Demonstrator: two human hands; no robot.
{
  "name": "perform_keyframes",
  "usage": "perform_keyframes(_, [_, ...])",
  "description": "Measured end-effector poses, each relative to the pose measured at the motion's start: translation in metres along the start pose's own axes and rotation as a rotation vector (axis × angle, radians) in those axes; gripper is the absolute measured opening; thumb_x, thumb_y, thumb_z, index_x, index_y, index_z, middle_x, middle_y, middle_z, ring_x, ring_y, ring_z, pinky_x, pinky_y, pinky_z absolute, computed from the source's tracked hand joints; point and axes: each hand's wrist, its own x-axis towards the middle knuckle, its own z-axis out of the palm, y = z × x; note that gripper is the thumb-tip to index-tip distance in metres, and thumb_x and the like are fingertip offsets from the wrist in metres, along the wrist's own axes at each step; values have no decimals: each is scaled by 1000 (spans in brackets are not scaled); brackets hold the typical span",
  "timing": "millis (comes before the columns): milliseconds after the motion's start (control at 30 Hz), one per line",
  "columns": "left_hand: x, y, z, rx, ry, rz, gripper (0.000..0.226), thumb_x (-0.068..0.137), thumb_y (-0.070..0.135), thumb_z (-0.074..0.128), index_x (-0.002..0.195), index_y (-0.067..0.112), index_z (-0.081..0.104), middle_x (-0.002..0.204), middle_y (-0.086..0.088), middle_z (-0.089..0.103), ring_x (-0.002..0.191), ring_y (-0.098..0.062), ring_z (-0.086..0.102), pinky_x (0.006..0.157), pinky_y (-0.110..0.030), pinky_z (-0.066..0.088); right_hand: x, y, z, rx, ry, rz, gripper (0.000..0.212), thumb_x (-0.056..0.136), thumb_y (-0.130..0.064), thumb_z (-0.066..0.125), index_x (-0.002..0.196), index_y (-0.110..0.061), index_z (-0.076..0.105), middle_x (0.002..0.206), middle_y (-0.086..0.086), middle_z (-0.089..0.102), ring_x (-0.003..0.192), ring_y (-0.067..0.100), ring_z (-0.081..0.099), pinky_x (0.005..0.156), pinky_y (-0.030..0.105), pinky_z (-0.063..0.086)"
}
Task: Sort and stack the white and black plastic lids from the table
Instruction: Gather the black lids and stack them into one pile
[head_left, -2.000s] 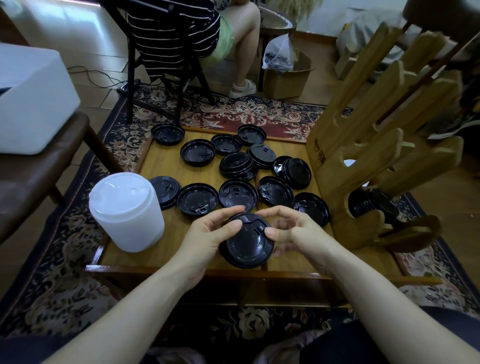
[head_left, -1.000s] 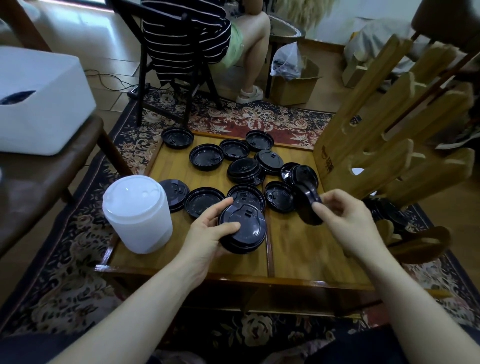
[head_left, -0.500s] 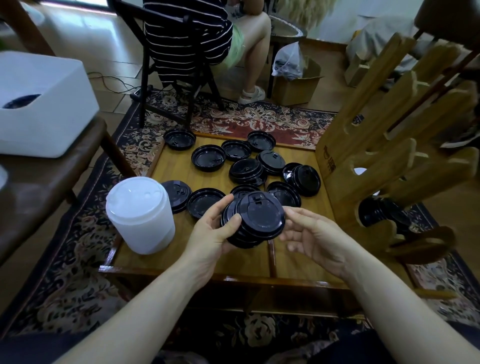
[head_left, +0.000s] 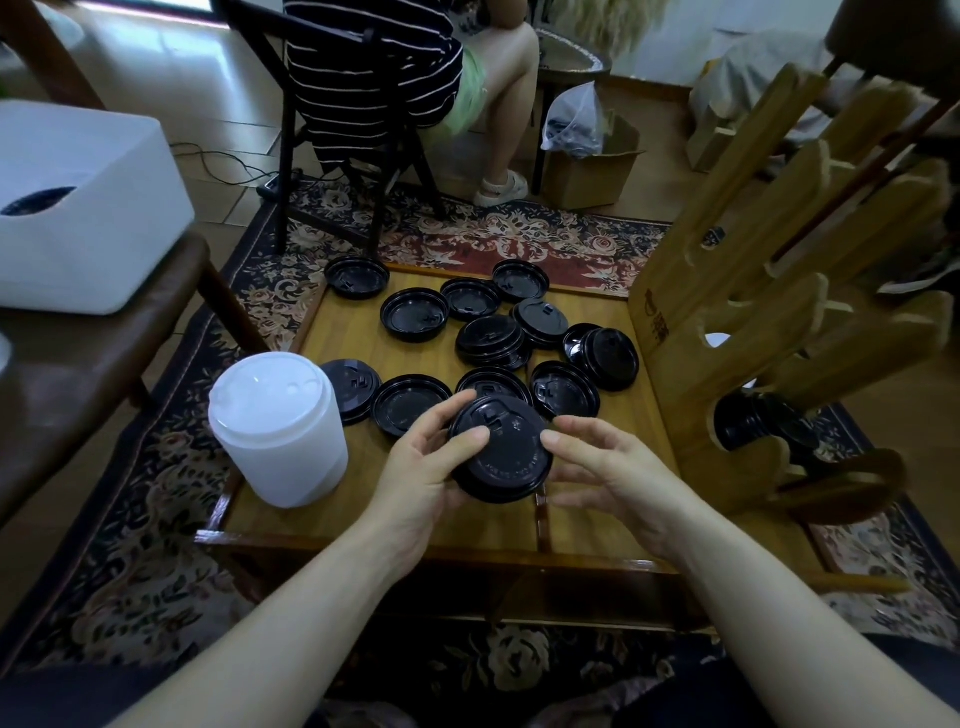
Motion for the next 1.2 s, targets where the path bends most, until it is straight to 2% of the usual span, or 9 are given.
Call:
perform_keyframes(67, [0,0,0,26,-5,-4,44,84,12,70,126,25,66,115,-2,74,100,-19,73,66,-32,60,-1,-1,2,23,-46,-2,59,71,-36,75,125,-15,61,112,11,72,98,27,71,70,33,59])
perform_keyframes(200, [0,1,-1,70,-9,-32,46,78,24,72,123,26,67,114,-1,75,100,-20,73,65,-36,60,-1,-2,2,-7,-72,-64,40,82,-31,71,118,-14,67,110,11,73,102,34,69,70,33,60])
perform_keyframes(333, [1,0,-2,87,7,-30,32,89,14,68,120,21,67,111,-6,75,92,-19,74,69,-36,62,-1,1,1,-32,-67,-108,27,89,-26,66,115,-18,69,109,11,73,103,33,69,68,31,61])
perform_keyframes(633, [2,0,-4,107,-34,-7,44,77,20,74,120,25,68,101,2,77,89,-15,75,66,-30,60,4,6,-2,-100,-73,-181,33,94,-24,62,126,-18,66,110,6,74,103,31,69,72,33,61])
perform_keyframes(767, [2,-2,-3,129,-33,-25,47,76,23,75,122,30,68,111,2,75,99,-18,73,73,-35,60,6,8,-1,-122,-81,-195,33,94,-22,62,127,-17,65,110,5,74,102,29,69,75,35,61])
perform_keyframes(867, [2,-4,-3,157,-14,-26,43,81,13,75,120,29,69,112,3,75,102,-18,72,82,-36,60,5,9,2,-141,-90,-200,32,94,-18,62,125,-15,66,109,6,74,99,25,70,72,33,60])
perform_keyframes(1000, [4,-5,-4,155,14,-31,39,83,6,75,115,26,71,103,1,77,95,-18,74,78,-32,60,6,11,5,-143,-73,-203,30,95,-14,61,124,-11,65,111,10,72,97,25,69,66,27,57])
perform_keyframes(1133, [4,-5,-6,152,16,-49,42,81,6,77,116,29,71,105,2,76,98,-21,74,81,-38,61,8,11,7,-121,-61,-200,29,93,-11,62,122,-9,66,110,15,71,93,24,67,65,26,55])
perform_keyframes(1200, [4,-5,-6,138,18,-54,45,78,9,78,117,29,71,109,0,75,100,-23,73,83,-42,60,9,11,8,-111,-49,-209,29,93,-14,63,122,-11,66,109,12,72,92,21,68,67,28,56])
